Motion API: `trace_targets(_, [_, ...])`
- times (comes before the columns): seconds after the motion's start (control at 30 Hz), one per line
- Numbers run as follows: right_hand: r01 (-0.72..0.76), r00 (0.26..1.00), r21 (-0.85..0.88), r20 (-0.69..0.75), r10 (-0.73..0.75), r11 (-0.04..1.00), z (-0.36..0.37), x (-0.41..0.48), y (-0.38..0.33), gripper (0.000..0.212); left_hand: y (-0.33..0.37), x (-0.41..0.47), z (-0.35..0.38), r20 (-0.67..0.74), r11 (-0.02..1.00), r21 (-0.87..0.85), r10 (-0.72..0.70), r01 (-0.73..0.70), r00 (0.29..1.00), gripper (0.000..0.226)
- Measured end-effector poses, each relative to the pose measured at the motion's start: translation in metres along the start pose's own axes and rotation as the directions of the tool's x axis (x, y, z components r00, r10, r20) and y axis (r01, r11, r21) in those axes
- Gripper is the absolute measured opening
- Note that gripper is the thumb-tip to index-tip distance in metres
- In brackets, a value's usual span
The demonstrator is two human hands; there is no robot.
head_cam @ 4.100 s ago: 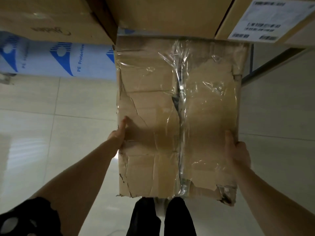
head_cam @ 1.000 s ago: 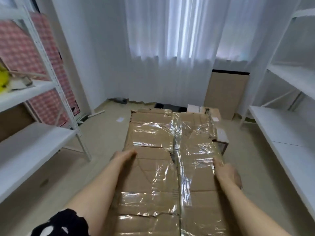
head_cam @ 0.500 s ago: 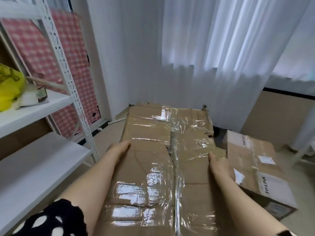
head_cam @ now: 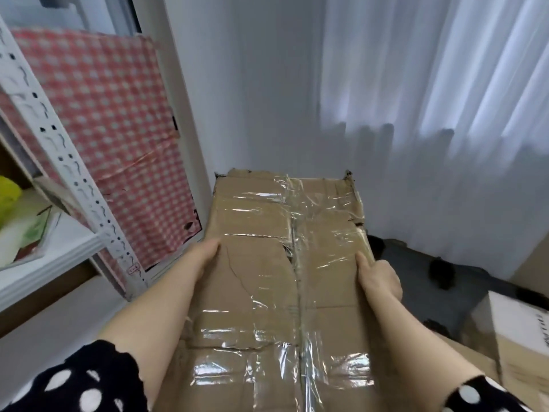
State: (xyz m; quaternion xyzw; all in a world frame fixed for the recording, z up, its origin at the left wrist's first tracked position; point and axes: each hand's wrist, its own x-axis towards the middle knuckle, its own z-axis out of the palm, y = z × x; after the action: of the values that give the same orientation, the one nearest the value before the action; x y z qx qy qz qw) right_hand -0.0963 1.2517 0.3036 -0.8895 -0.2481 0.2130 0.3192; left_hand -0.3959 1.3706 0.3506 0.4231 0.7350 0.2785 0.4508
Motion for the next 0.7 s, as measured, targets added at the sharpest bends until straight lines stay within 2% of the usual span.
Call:
trace_targets(0.07, [0.013,1.0,-0.005,0.013,-0.013,1.0,0.013,0.029,-0.028,0.056,0.022,0.026,0.003,-0.02,1.0,-0.019,0.021,-0.022,1.0,0.038])
trace_targets(0.17, [0.018,1.0,-0.006,0.019,-0.017,1.0,0.039,0.067,-0.062,0.056,0.049,0.082,0.011,-0.047,0.999,-0.021,0.04,-0.041,0.998,0.054])
trace_targets(0.37, [-0.043,0.999,0.0,-0.008,0.043,0.999,0.097,0.14,-0.117,0.056,0.095,0.233,0.035,0.036,1.0,0.003,0.028,-0.028,0.999,0.088])
trace_targets(0.5, [-0.105,0.994,-0.018,-0.045,0.104,0.994,0.138,0.183,-0.158,0.058,0.145,0.277,0.049,0.106,0.999,0.045,0.026,-0.031,0.994,0.065])
trace_targets(0.7, [-0.162,0.982,-0.034,-0.103,0.158,0.986,0.177,0.23,-0.215,0.054,0.196,0.372,0.07,0.205,0.995,0.082,0.034,-0.051,0.978,0.054])
